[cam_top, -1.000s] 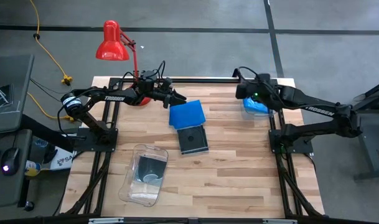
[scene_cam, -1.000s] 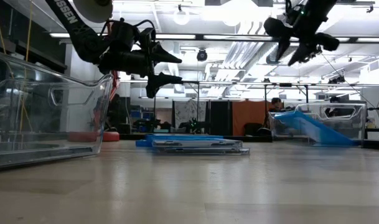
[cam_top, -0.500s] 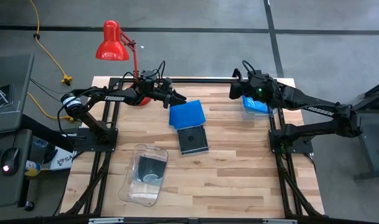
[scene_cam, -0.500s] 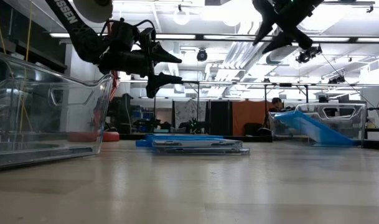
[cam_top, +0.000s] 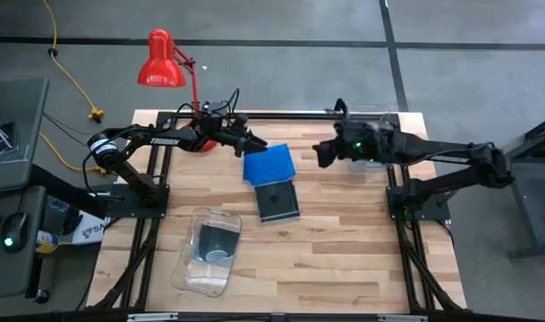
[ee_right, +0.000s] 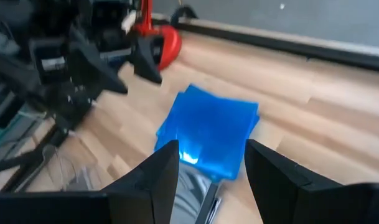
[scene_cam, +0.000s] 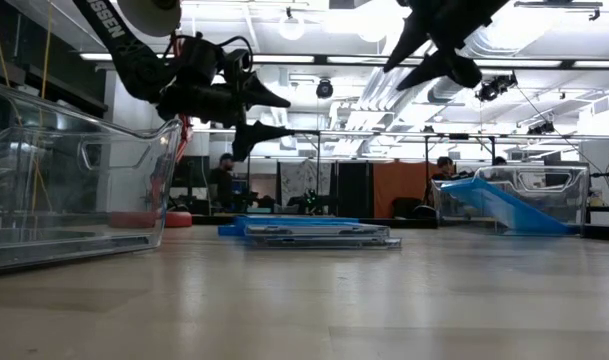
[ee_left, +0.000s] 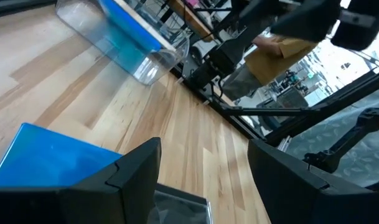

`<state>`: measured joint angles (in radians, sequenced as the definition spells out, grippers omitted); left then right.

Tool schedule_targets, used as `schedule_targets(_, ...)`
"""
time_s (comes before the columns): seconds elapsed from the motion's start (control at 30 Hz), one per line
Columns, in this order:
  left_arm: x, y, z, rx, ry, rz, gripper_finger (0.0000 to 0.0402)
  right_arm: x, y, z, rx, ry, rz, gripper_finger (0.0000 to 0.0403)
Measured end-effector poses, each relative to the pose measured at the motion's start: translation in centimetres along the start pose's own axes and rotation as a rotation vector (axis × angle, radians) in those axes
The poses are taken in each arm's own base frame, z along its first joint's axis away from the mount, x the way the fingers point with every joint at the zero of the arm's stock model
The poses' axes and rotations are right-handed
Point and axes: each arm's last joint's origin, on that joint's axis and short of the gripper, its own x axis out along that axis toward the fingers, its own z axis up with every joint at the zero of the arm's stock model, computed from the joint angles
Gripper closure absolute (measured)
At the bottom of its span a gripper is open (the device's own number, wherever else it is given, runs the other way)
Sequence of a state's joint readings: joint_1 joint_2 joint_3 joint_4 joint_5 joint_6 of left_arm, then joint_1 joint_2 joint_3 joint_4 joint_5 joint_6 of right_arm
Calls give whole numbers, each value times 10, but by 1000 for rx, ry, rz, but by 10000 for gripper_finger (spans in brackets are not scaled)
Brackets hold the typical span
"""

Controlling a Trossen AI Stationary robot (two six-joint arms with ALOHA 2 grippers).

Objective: Pick & place jewel cases by type
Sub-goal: Put the black cd case into the bottom transparent bin

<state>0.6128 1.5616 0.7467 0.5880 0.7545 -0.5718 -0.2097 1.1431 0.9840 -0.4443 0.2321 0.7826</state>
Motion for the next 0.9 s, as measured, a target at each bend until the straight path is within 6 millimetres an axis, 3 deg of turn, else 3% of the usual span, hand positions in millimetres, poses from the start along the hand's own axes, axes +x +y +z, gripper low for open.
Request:
schedule_targets(0.33, 2, -3, -5, -7, 76, -83, 163, 46, 16, -41, 85, 182, -73, 238)
schedule_targets(0.6, 19, -23, -22, 17, 188, -194, 163, 80, 19, -76, 121, 332, -137, 238)
schedule_targets(0.9, 36, -43, -47, 23, 308, -222, 163, 99, 24, -91, 111, 374, -110, 238)
